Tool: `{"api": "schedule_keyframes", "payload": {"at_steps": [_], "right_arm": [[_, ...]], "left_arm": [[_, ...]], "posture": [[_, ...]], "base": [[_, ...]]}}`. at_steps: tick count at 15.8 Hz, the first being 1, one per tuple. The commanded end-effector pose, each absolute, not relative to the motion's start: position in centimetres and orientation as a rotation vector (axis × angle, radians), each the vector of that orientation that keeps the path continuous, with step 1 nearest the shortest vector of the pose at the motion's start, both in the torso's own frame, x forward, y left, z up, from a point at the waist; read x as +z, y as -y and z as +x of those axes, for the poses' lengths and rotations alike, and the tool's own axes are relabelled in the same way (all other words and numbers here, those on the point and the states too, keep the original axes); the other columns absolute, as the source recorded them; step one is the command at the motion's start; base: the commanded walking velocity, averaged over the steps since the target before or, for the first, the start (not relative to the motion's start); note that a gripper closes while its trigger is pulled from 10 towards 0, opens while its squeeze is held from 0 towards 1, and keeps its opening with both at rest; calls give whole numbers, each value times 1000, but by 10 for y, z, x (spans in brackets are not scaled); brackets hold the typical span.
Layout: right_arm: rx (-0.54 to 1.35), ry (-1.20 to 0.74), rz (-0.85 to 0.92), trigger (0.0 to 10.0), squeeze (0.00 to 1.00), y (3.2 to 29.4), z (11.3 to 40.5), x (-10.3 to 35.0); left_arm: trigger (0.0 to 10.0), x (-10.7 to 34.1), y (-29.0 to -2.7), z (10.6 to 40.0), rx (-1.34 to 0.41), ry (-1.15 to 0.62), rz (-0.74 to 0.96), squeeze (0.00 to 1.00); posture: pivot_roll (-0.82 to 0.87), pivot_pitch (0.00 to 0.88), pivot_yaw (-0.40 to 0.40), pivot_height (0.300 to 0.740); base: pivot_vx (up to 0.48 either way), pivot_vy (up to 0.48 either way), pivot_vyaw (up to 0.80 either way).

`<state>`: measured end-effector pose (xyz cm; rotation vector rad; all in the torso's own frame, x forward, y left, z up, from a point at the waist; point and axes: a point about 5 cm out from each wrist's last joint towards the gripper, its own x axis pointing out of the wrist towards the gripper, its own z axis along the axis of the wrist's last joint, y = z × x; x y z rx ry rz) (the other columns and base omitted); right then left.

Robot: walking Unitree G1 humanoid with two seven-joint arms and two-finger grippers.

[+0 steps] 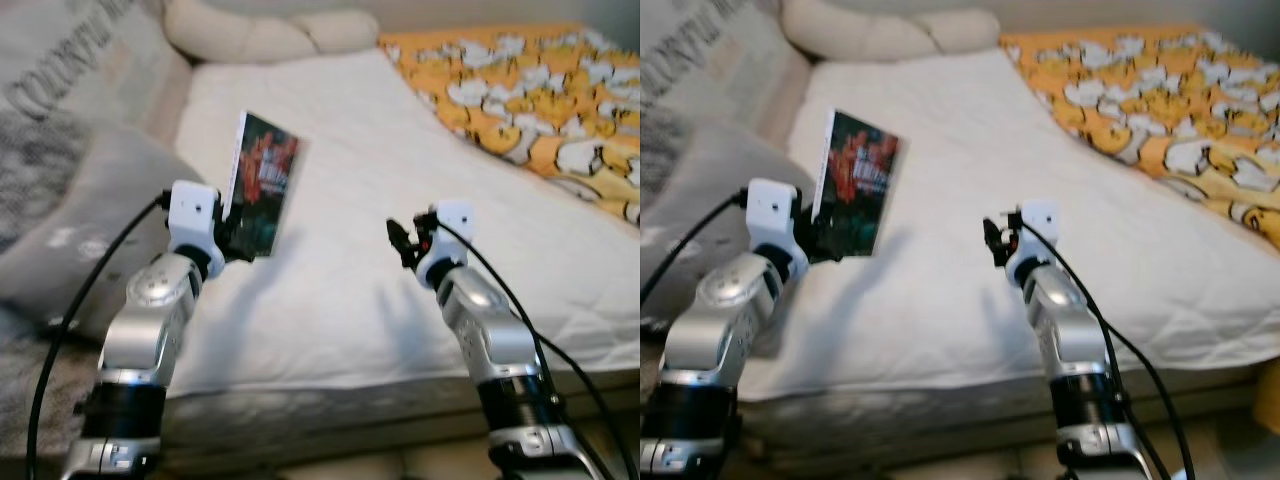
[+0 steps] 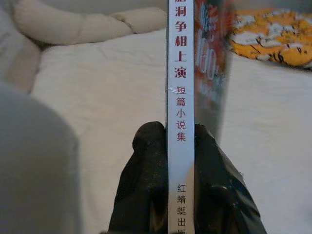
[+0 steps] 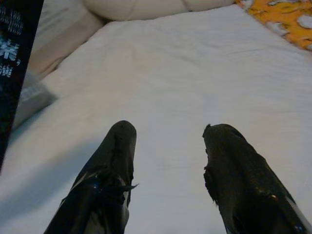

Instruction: Clean up the room

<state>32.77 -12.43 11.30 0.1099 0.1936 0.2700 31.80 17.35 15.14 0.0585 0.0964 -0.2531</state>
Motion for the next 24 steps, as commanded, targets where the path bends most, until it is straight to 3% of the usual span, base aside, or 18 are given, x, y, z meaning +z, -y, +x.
{"api": "schedule_keyframes", "payload": {"at_steps": [1,6,24], "right_arm": [[300,-189,91,10000,0,115,328,117],[306,-187,63,10000,0,115,329,116],[355,-223,35,10000,0,109,327,111]], "left_arm": [[10000,162,-180,318,-231,-44,65,0],[10000,164,-181,320,-219,-34,78,0],[10000,164,-184,321,-218,-37,69,0]], "posture": [[4,0,61,740],[4,0,62,740],[1,0,67,740]], "base": [[0,0,0],[0,0,0],[290,0,102]]}}
